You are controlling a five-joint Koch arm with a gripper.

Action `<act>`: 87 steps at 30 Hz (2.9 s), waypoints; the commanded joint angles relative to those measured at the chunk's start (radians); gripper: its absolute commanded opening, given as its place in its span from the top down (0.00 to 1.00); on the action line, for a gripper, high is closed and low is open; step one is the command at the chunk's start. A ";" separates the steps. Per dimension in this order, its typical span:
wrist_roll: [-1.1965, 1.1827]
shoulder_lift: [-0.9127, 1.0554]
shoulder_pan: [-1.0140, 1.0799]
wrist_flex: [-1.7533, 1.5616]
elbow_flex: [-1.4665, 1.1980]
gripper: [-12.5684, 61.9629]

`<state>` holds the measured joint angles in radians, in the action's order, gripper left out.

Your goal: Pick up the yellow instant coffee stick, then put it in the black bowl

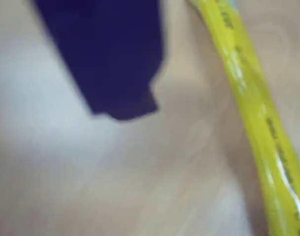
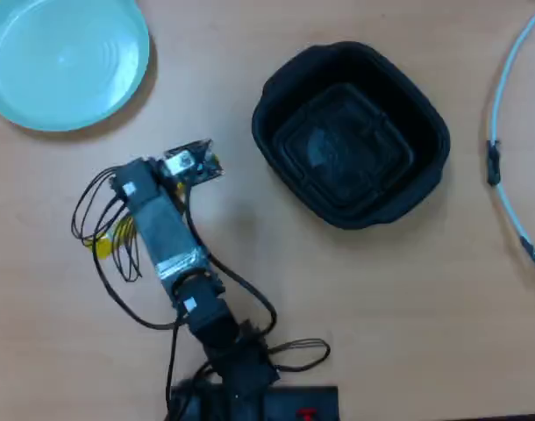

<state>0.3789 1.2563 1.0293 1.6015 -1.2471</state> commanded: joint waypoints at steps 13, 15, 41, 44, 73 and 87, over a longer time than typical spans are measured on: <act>0.020 -0.215 -0.048 0.054 0.272 0.21; 0.017 -0.232 -0.048 0.052 0.273 0.21; -0.055 -0.350 -0.044 0.052 0.272 0.22; -0.057 -0.350 -0.044 0.054 0.268 0.22; -0.489 -0.314 -0.106 0.055 0.287 0.92; -0.758 -0.170 -0.167 0.052 0.334 0.92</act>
<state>-0.3206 0.9925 0.8744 1.6015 -1.0078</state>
